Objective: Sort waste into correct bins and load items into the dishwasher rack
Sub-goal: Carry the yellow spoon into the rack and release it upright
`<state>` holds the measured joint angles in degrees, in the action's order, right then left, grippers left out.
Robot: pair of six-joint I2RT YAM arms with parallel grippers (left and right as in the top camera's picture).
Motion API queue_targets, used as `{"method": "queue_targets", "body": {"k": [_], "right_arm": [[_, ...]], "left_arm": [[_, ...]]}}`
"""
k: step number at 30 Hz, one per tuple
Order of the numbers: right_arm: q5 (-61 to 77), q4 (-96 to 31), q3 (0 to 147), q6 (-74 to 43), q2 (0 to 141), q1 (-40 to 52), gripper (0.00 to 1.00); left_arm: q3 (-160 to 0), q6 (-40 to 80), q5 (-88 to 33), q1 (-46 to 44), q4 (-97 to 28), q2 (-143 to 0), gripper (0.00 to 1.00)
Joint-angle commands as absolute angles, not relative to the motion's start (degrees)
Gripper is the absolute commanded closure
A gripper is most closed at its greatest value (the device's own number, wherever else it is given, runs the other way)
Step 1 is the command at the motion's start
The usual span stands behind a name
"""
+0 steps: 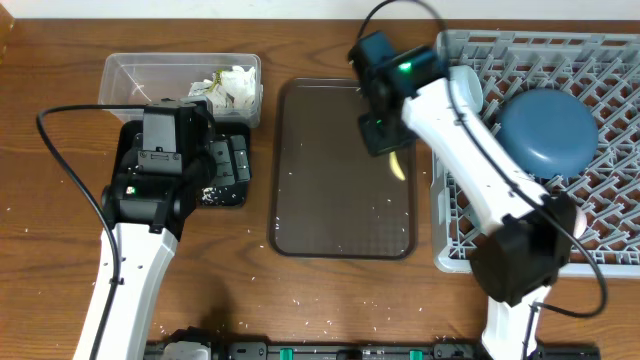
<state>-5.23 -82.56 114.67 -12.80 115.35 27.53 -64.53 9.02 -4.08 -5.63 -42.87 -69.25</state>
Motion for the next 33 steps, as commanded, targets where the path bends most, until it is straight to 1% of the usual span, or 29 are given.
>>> {"method": "queue_targets", "body": {"k": [1,4,9,13,18,19,20,24,27,31,33], "right_arm": [[-6.5,-85.1,116.6,-16.0,109.7,22.3,0.99],[-8.8,-88.5,116.3,-19.9,106.9,16.9,0.99],[-7.6,-88.4,112.7,-19.7,106.4,9.3,0.99],[-4.5,-83.2,104.8,-16.1,106.4,7.9,0.99],[-2.9,-78.3,96.5,-15.8,106.4,7.9,0.98],[-2.8,-77.9,95.5,-15.8,106.4,7.9,0.93],[-2.8,-77.6,94.7,-15.8,106.4,7.9,0.79],[-2.8,-76.8,94.9,-14.5,106.4,7.9,0.67],[-2.8,-76.6,96.2,-13.6,106.4,7.9,0.66],[-2.6,-78.7,100.6,-12.5,106.4,7.9,0.67],[-1.0,-80.9,104.3,-10.1,106.3,7.9,0.67]], "left_arm": [[-65.9,8.9,-3.4,-5.4,-42.9,-69.3,0.04],[-65.9,8.9,-3.4,-5.4,-42.9,-69.3,0.04],[-65.9,8.9,-3.4,-5.4,-42.9,-69.3,0.04],[-65.9,8.9,-3.4,-5.4,-42.9,-69.3,0.04],[-65.9,8.9,-3.4,-5.4,-42.9,-69.3,0.04],[-65.9,8.9,-3.4,-5.4,-42.9,-69.3,0.04],[-65.9,8.9,-3.4,-5.4,-42.9,-69.3,0.04],[-65.9,8.9,-3.4,-5.4,-42.9,-69.3,0.04],[-65.9,8.9,-3.4,-5.4,-42.9,-69.3,0.04],[-65.9,8.9,-3.4,-5.4,-42.9,-69.3,0.04],[-65.9,8.9,-3.4,-5.4,-42.9,-69.3,0.04]]}}
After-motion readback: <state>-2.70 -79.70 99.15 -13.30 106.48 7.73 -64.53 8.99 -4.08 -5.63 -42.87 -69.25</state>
